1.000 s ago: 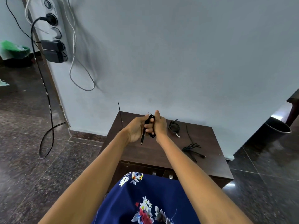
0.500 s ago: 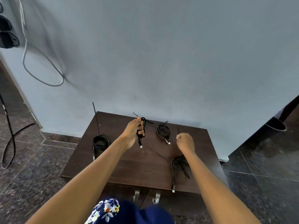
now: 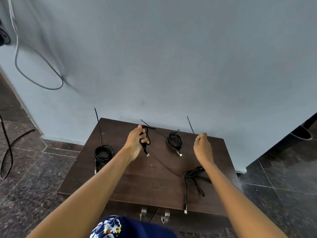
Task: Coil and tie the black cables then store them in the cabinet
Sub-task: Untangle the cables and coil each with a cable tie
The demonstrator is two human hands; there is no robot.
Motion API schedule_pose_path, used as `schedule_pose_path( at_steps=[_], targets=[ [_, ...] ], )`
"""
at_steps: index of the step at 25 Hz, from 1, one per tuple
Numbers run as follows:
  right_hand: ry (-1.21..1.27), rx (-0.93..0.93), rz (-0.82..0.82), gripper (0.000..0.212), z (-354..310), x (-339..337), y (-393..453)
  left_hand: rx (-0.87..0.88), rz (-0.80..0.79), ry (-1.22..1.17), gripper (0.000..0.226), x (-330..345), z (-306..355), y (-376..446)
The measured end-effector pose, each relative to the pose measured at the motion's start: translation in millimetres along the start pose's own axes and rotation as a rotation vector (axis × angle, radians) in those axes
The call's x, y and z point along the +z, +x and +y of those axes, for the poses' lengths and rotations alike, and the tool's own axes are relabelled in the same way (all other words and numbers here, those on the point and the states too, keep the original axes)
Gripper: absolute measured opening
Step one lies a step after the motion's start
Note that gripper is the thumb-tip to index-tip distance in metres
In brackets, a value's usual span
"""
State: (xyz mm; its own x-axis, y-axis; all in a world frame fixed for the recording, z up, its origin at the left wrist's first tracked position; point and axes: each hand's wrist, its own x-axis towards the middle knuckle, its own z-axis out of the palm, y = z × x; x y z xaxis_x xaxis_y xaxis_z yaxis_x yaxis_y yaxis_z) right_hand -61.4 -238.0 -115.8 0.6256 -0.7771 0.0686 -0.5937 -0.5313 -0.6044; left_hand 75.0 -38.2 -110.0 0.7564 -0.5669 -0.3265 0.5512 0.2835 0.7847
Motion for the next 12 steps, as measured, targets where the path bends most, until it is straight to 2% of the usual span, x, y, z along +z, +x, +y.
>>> schedule_pose_path(
  at_steps=[4,6,9,12],
  targets=[
    [0.134,-0.352,-0.115,0.009,-47,-4,-28,0.046,0.142,-0.171,0.049,-3,21,-9],
    [0.133,-0.463,-0.106,0.015,-74,2,-45,0.074,0.189,-0.196,0.054,0,32,-21],
    [0.112,-0.496,-0.022,0.021,-111,11,-75,0.112,0.230,-0.183,0.047,-2,50,-46],
    [-0.016,-0.439,-0.021,0.024,-134,14,-102,0.156,0.237,-0.117,0.039,-9,67,-70]
  ],
)
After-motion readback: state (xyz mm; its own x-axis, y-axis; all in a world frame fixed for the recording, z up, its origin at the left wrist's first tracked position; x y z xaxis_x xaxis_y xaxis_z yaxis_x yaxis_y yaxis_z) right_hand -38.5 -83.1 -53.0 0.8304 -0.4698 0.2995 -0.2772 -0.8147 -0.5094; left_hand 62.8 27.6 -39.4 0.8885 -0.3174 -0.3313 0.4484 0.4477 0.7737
